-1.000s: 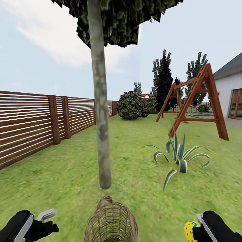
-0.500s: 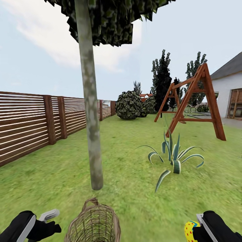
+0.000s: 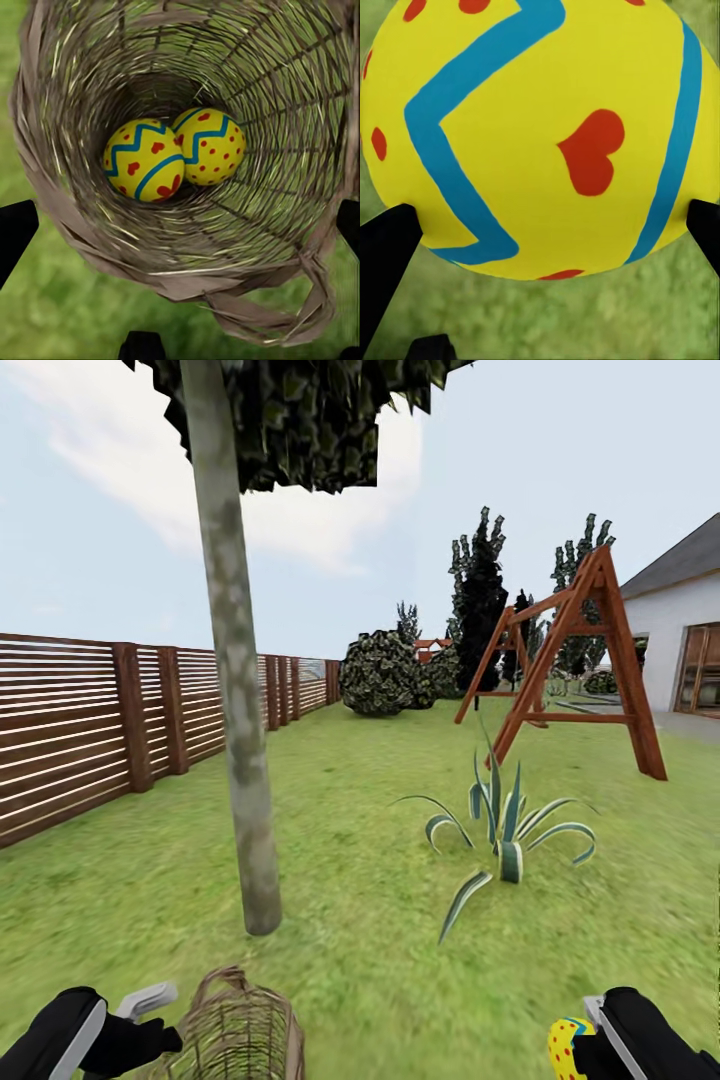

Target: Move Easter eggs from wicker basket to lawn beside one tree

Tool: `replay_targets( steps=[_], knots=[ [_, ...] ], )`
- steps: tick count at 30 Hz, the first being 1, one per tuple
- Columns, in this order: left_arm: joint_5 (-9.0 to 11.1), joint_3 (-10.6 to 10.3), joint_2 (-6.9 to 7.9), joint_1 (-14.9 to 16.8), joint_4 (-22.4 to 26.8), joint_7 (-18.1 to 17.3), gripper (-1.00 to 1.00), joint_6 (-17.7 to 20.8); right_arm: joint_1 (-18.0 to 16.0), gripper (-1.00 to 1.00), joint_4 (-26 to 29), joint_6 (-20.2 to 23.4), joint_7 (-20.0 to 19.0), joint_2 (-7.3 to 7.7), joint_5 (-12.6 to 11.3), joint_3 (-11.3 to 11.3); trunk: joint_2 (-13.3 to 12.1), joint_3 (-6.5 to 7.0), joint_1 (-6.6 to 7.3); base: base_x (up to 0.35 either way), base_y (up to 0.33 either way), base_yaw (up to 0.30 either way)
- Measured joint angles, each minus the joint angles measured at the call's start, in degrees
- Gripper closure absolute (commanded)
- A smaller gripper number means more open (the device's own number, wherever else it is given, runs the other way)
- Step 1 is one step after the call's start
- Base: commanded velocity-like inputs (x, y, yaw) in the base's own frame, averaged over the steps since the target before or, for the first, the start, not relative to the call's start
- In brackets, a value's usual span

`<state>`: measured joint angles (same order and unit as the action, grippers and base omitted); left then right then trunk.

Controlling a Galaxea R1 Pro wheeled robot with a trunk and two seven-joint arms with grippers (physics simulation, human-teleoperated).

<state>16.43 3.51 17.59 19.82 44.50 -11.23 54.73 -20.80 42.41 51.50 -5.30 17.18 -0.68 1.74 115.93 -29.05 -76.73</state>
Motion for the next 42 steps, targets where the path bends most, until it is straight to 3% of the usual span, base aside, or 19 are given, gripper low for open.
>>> replay_targets(
  steps=[6,15,20,37,42],
  knots=[
    [0.0,0.1,0.04,0.0,0.0,0.0,-1.0,0.0,0.0,1.0,0.0,0.0,0.0,-0.01,0.0,0.0,0.0,0.0,0.01,0.24,-0.211,0.0],
    [0.0,0.2,0.14,0.0,0.0,0.0,-1.0,0.1,0.0,1.0,0.0,-0.1,0.0,-0.01,0.0,0.1,0.0,0.0,0.01,0.316,0.039,0.0],
    [0.0,0.2,0.17,0.0,0.1,0.0,-1.0,0.1,0.0,1.0,0.0,-0.1,0.0,-0.01,0.0,0.0,0.0,0.0,-0.02,0.042,0.024,0.0],
    [0.0,0.2,0.09,0.0,0.0,0.1,-1.0,0.1,0.0,1.0,0.1,0.8,0.0,0.09,-0.1,-0.2,6.8,-3.05,-3.75,0.0,0.0,0.0],
    [0.0,0.2,0.01,0.0,0.0,0.1,-1.0,0.0,0.0,1.0,5.8,0.6,0.1,0.08,-0.6,-0.3,8.8,-3.94,-4.84,0.0,0.0,0.0]
  ],
)
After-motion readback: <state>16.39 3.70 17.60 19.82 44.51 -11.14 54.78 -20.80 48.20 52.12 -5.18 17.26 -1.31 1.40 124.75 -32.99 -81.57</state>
